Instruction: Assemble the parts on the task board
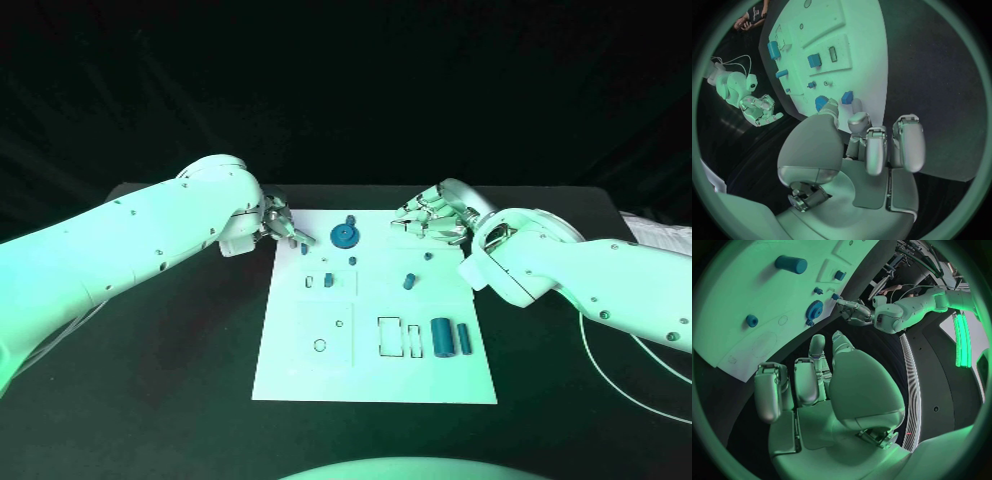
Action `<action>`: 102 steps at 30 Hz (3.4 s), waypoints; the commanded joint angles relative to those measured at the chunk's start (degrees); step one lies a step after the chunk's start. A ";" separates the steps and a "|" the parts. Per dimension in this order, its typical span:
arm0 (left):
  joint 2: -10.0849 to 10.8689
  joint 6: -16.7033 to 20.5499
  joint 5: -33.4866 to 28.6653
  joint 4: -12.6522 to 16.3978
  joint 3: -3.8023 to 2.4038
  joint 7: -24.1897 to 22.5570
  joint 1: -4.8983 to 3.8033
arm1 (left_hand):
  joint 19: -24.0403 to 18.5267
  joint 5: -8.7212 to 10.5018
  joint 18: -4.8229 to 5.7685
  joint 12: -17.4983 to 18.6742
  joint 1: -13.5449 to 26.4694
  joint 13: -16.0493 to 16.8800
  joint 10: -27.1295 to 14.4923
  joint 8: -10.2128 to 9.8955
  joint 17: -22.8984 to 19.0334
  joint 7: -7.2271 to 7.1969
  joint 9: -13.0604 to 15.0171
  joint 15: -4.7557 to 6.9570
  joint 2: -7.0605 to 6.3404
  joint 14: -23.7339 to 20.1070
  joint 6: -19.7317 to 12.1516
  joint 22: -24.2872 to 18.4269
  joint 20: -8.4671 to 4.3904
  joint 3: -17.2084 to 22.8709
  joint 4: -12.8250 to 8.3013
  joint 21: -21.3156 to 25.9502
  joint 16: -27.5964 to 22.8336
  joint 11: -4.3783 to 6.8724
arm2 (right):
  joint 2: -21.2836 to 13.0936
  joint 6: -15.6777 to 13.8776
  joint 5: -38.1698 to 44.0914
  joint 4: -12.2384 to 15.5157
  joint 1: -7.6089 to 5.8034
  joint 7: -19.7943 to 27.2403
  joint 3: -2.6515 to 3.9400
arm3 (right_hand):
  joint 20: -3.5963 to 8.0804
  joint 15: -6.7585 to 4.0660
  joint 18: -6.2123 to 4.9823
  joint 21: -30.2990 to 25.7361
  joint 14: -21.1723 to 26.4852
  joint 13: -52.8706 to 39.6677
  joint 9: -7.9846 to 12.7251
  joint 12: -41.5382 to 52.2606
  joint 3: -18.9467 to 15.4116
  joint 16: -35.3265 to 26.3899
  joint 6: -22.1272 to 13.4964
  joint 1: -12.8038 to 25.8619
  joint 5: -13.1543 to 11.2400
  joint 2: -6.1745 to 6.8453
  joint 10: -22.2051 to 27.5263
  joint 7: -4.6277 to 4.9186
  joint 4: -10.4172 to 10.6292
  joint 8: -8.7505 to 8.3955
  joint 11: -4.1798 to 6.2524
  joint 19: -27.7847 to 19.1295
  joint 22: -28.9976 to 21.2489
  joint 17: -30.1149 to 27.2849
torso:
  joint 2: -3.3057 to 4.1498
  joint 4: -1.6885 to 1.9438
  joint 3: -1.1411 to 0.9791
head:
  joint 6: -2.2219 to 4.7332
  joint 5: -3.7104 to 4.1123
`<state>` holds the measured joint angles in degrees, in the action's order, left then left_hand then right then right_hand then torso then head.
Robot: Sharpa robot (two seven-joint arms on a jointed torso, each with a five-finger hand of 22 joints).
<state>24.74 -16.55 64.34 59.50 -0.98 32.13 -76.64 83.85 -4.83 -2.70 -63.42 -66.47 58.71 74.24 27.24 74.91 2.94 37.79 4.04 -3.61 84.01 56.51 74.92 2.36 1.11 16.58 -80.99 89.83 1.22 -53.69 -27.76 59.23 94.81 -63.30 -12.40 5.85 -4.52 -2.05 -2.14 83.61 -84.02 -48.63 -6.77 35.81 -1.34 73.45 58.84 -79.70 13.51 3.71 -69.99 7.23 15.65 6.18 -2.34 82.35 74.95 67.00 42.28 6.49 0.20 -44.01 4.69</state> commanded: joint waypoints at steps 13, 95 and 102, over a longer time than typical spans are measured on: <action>-0.54 -0.30 -0.73 -0.05 0.00 0.18 0.00 | 0.58 -0.23 0.05 -0.35 -1.16 0.11 0.58 1.09 15.09 -0.32 0.85 0.54 1.92 5.99 -0.06 6.47 -0.46 0.05 -0.18 -0.47 0.17 0.10 | 0.11 0.90 0.12 -0.02 0.12 0.21 -0.01 | -0.02 0.20 -0.61 -0.35 -1.67 0.14 -0.10 -0.37 -0.25 -0.31 -0.39 -0.21 -0.08 -0.41 0.29 0.09 -0.10 -0.32 0.01 -0.19 5.01 0.01 | -0.06 0.00 0.03 | -0.05 -0.05; 12.02 10.09 2.83 21.42 1.21 -6.70 2.61 | 1.40 -0.63 0.40 -0.58 -7.84 0.11 2.15 5.11 15.09 -0.57 4.18 0.79 -4.01 5.99 -2.86 8.46 -0.79 36.81 -11.34 -1.15 0.17 0.55 | -0.06 1.80 -0.12 -0.07 0.36 0.06 -0.18 | -0.01 0.19 -0.62 -0.40 -1.70 0.13 -0.19 -0.38 -0.34 -0.46 -0.38 -0.24 0.20 -0.61 0.15 0.09 -0.06 -0.29 0.02 -0.18 4.97 -0.13 | -0.23 0.11 0.05 | -1.09 -0.12; 11.90 8.83 4.41 21.82 1.66 -5.46 3.54 | 1.46 -0.85 0.42 -0.58 -7.61 0.11 2.33 5.06 15.09 -0.60 4.05 0.81 -4.37 5.99 -2.59 8.55 -0.81 37.41 -11.58 -1.22 0.17 0.58 | -0.10 1.83 -0.12 -0.05 0.50 0.09 -0.18 | -0.01 0.18 -0.64 -0.46 -1.69 0.19 -0.21 -0.47 -0.36 -0.52 -0.38 -0.26 0.30 -0.63 0.16 0.08 -0.05 -0.29 0.02 -0.23 4.89 -0.21 | -0.13 0.03 0.04 | -1.21 0.00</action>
<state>36.75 -7.62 66.51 81.14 0.68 26.61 -73.19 84.04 -5.28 -2.71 -63.69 -74.01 58.84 76.17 32.12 74.91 2.40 41.85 5.01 -7.60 83.99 53.57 74.91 1.34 30.01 13.03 -81.88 89.83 1.75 -53.79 -26.70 58.96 94.67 -62.88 -12.50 5.68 -4.52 -2.05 -2.14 83.40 -84.02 -48.48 -6.90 35.59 -1.34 73.22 58.84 -79.93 13.51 3.47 -70.03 7.23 15.65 6.18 -2.37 82.36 74.93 66.85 42.08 6.58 0.24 -45.13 4.59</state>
